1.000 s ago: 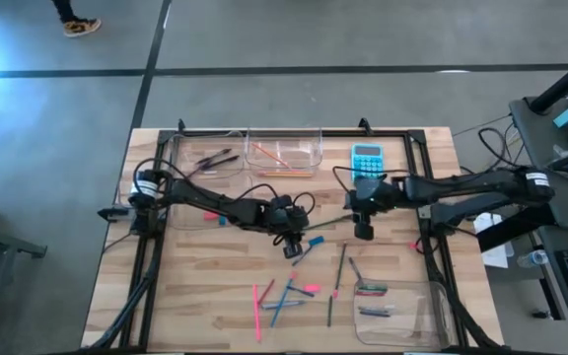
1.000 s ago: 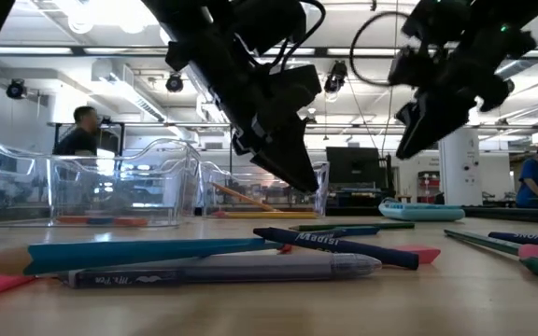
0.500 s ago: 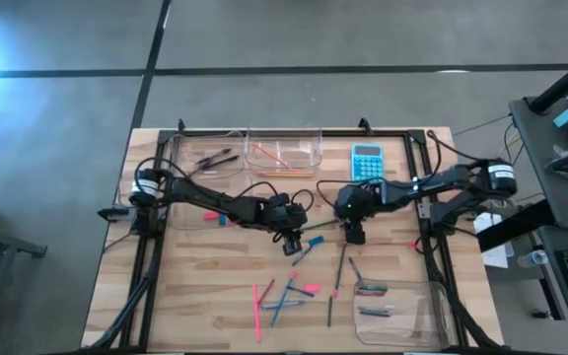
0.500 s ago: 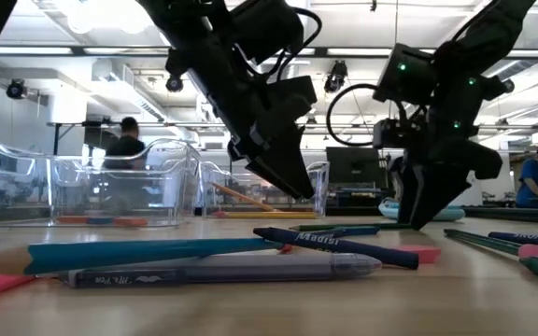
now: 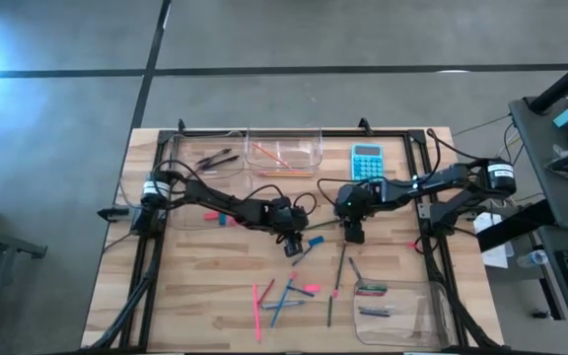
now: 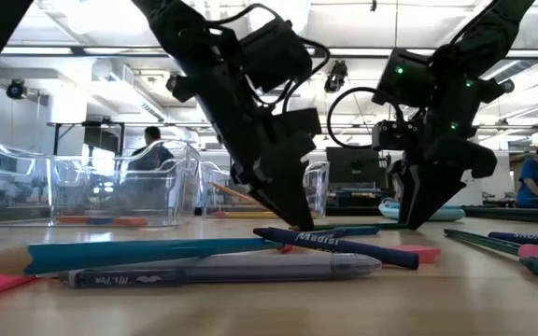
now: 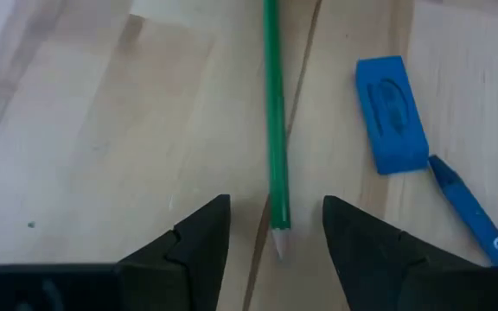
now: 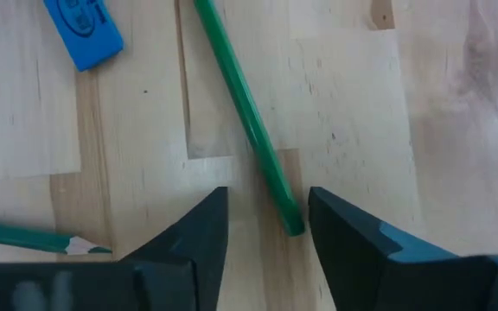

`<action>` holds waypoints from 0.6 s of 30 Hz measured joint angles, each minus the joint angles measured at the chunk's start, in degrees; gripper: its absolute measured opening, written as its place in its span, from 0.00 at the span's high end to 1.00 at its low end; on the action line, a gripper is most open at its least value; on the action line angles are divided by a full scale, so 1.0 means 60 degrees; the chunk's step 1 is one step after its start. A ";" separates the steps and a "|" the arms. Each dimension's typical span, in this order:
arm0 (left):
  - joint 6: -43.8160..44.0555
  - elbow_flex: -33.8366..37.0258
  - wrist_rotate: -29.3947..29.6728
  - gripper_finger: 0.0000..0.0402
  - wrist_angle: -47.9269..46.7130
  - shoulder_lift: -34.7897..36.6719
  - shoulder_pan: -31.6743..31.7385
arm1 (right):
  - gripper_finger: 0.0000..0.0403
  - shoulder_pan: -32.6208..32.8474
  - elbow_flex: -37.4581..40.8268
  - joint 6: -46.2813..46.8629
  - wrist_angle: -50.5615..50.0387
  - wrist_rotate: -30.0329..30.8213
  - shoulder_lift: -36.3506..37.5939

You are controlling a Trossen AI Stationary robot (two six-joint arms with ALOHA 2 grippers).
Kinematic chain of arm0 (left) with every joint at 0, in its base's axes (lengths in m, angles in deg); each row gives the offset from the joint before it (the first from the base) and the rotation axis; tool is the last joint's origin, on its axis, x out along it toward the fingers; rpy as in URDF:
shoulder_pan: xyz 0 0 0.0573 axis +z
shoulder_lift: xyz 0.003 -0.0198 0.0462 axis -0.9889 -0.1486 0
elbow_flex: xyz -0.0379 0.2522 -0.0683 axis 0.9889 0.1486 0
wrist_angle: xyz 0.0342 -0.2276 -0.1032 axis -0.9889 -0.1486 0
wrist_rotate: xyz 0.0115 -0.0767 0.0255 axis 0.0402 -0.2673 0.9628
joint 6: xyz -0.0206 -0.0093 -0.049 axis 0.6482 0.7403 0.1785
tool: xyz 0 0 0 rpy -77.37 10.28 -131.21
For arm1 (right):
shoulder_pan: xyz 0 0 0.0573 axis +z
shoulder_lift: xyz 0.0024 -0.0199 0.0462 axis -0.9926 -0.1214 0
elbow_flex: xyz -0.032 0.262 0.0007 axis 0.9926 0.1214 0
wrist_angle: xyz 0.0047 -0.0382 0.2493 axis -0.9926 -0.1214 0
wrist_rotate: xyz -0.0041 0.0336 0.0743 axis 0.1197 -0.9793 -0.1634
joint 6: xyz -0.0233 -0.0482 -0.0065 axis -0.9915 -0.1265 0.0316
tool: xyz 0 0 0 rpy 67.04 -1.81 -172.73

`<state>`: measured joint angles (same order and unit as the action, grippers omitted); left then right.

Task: Sort crayons/erasers/pens/pencils in bins
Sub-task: Put the green pencil into the top right transparent bin

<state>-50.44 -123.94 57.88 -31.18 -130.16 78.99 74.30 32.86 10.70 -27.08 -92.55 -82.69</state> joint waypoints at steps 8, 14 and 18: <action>0.0136 0.0058 0.0008 0.57 -0.0007 -0.0152 0.0089 | 0.83 0.0000 0.0126 0.0100 0.0021 -0.0062 -0.0242; -0.0052 0.0038 -0.0009 0.59 0.0026 -0.0587 0.0092 | 0.96 0.0000 0.0144 -0.0070 0.0022 -0.0058 -0.0681; -0.0129 0.0041 0.0006 0.71 0.0145 -0.0625 0.0103 | 0.96 0.0000 0.0130 -0.0100 0.0054 -0.0051 -0.0702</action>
<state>-51.21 -123.70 57.92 -30.31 -133.91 79.60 74.30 33.64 10.11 -26.76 -92.85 -86.91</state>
